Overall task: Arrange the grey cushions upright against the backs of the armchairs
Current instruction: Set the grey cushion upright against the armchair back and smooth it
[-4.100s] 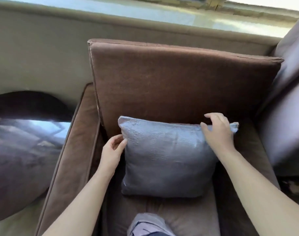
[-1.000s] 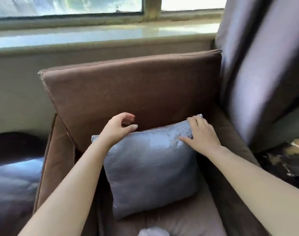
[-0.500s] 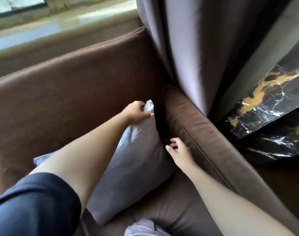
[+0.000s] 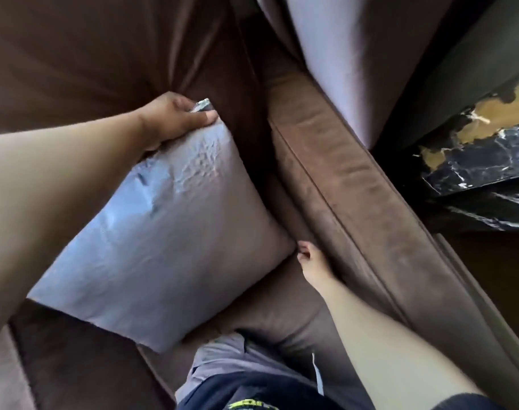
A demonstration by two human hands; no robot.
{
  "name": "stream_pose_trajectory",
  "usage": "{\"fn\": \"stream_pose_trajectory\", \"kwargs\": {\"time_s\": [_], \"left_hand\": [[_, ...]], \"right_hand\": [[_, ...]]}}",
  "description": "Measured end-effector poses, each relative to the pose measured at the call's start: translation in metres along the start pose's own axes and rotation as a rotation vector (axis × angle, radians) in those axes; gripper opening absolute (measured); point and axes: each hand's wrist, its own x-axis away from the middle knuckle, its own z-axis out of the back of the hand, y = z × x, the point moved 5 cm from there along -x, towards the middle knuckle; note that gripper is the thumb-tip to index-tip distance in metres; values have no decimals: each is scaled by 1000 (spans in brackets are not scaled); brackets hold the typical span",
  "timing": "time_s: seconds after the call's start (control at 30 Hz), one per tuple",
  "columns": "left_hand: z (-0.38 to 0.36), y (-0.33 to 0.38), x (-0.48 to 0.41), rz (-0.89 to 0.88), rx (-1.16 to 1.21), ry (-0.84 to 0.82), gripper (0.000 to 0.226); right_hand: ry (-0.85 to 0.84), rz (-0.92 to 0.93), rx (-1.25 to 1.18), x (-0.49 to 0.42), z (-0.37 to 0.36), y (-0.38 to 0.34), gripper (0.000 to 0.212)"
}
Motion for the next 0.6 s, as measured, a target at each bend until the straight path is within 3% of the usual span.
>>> {"fn": "stream_pose_trajectory", "kwargs": {"time_s": [0.2, 0.33, 0.5, 0.6], "left_hand": [[1, -3, -10, 16, 20, -13, 35], [2, -7, -15, 24, 15, -28, 33], [3, -6, -14, 9, 63, -80, 46], [3, -8, -16, 23, 47, -93, 30]], "right_hand": [[-52, -194, -319, -25, -2, -2, 28], [-121, -233, -407, -29, -5, -10, 21], [-112, -144, -173, -34, -14, -10, 14], [-45, 11, 104, -34, -7, -9, 37]]}}
